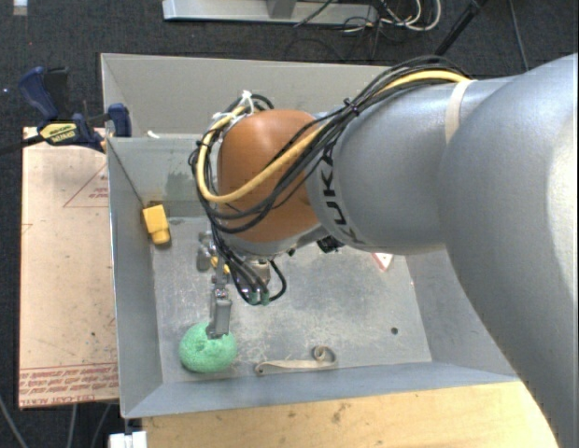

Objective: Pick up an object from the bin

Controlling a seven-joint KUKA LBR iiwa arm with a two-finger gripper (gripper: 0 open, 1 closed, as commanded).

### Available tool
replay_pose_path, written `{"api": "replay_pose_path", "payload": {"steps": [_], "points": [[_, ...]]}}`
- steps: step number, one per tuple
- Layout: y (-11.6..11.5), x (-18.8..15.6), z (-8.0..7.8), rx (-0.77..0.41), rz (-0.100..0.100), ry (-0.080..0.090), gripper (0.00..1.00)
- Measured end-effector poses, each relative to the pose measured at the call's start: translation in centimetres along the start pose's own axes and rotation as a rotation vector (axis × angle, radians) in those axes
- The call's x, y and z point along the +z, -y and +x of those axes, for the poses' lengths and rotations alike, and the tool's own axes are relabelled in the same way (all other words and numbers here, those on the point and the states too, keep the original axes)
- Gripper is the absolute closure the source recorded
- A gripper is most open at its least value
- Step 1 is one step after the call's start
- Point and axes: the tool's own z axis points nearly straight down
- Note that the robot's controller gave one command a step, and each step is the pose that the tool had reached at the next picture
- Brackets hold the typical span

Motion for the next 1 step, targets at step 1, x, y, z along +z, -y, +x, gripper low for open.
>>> {"api": "replay_pose_path", "payload": {"steps": [1], "points": [[0.50, 2.22, 2.09, -0.090, -0.002, 0.008, 0.00]]}}
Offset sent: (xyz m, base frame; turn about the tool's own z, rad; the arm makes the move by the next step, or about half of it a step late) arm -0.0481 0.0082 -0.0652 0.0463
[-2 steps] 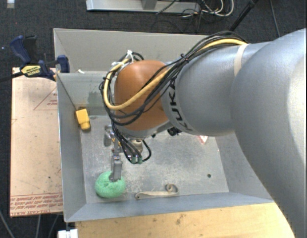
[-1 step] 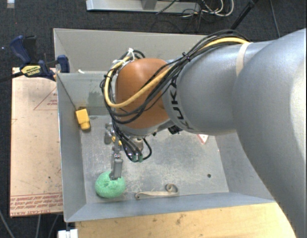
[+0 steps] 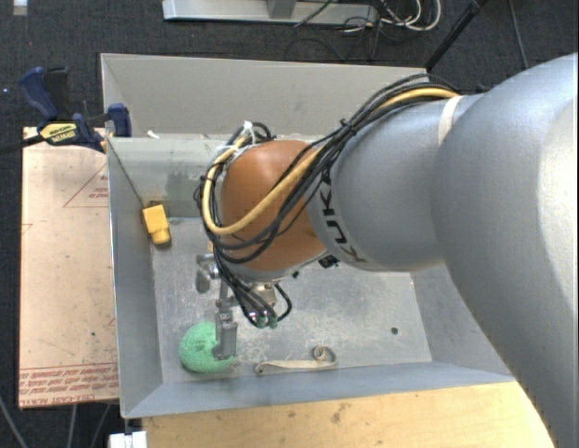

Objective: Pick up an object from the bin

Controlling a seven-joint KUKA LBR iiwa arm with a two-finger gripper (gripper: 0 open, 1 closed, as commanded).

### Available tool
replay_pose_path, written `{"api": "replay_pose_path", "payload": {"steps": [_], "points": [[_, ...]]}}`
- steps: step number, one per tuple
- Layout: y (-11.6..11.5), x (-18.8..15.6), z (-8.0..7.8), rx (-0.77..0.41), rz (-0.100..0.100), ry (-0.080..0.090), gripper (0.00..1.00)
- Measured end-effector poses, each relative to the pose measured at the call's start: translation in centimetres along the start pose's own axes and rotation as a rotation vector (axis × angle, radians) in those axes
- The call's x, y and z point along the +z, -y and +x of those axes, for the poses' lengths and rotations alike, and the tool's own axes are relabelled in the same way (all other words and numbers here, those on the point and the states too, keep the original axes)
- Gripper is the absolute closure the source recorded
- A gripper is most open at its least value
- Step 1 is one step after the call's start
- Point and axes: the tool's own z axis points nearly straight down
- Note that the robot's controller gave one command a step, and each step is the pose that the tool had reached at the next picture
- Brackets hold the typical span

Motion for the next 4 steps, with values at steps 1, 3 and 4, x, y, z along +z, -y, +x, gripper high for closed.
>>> {"api": "replay_pose_path", "payload": {"steps": [1, 3, 4], "points": [[-0.5, 2.7, 2.1, -0.044, 0.002, -0.012, 0.00], [-0.5, 6.2, 3.1, 0.146, 0.002, -0.008, 1.00], [1.6, -10.5, 1.0, 0.181, 0.002, -0.003, 1.00]]}}
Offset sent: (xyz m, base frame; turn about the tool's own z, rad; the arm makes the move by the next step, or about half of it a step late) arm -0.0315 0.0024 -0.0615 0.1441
